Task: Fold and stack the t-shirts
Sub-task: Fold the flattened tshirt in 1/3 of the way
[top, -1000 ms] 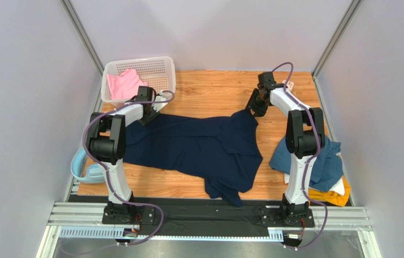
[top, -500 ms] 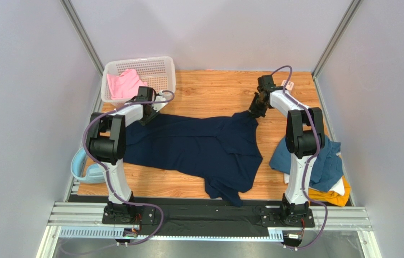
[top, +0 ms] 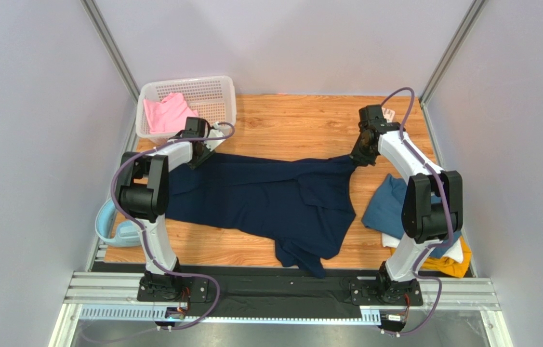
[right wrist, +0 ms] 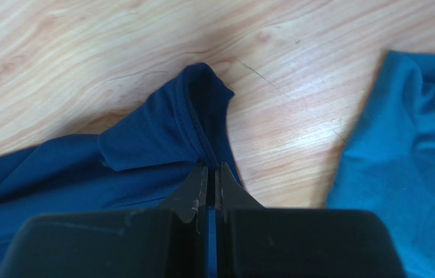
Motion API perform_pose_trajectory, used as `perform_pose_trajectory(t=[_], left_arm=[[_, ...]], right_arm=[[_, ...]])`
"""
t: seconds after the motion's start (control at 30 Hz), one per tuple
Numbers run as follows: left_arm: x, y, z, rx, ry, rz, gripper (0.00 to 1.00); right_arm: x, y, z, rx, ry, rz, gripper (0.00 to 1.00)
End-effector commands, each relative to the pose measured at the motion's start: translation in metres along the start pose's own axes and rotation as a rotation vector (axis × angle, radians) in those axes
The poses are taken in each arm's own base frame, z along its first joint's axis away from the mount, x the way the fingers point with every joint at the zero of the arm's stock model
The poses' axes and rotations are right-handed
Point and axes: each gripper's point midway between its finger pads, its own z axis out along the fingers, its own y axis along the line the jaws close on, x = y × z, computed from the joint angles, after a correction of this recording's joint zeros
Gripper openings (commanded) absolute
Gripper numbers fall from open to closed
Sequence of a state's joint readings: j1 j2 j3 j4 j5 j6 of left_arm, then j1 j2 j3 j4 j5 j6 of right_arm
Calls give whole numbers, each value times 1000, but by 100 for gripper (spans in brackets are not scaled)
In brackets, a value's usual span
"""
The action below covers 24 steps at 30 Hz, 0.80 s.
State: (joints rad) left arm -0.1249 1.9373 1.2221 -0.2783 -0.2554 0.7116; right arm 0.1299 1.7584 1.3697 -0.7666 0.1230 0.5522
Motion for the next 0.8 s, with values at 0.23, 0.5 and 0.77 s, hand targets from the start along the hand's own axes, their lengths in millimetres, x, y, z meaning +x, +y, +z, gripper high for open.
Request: perform_pose_trajectory(t=[0.23,0.5,0.77], left_arm=[[12,-11,-7,30,7,12,53],[10,-8,-12,23,-4,11,53],[8,-7,-17,28,-10,4,53]], right_arm=[[-1,-26,-8,128,11,-33,56],[-5,21,-90,-97,-130,-29,60],[134,48,-54,-199,107,-264,57]])
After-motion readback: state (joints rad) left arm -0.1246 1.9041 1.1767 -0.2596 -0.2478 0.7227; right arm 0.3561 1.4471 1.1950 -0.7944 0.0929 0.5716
